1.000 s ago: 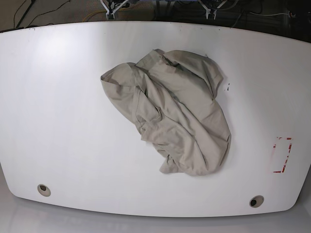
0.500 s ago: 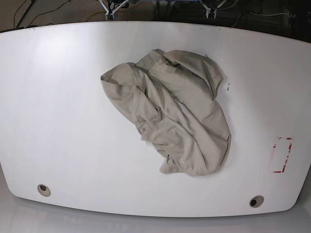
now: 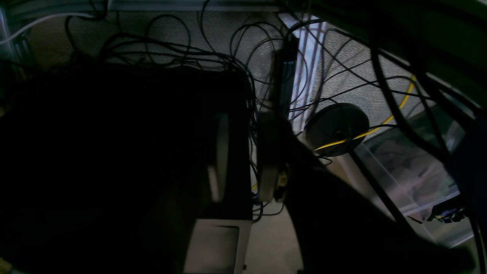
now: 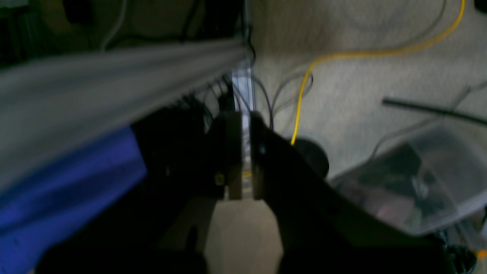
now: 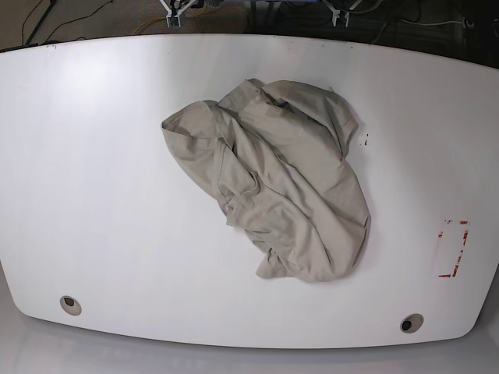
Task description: Layout the t-shirt on the table in an organized manner, then fold the t-shirt properly
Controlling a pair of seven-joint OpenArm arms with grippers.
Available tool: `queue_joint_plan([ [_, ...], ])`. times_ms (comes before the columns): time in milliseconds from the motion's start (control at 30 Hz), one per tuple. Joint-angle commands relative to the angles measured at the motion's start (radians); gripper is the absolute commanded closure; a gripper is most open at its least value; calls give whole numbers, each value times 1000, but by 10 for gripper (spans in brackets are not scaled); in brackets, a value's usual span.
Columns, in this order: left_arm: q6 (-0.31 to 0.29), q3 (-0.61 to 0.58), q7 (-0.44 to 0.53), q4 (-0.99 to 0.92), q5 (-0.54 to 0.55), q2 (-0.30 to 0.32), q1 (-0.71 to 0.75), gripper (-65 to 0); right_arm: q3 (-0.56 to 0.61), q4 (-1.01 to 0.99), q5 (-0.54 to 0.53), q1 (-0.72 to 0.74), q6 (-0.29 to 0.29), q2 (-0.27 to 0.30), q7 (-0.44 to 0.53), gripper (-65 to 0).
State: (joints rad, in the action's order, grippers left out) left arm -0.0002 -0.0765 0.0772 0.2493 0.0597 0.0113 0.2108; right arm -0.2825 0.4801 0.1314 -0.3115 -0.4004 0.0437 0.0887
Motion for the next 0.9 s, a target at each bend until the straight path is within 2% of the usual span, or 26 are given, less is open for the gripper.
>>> queue_joint_plan([
  [0,-4,1,5,5,-3,2,6,-103,-1,0,-2,2,-11,2,17,-26],
  [167,7,-10,0,-3,-7,28,-7,-117,4,-16,4,54,-1,-9,4,-32],
  [567,7,-9,2,-3,-7,34,-7,-115,4,-13,4,58,-4,-8,4,-30],
  [867,7,-7,80,-5,-7,34,0,-115,-2,-11,-2,53,-4,-8,9,-29],
])
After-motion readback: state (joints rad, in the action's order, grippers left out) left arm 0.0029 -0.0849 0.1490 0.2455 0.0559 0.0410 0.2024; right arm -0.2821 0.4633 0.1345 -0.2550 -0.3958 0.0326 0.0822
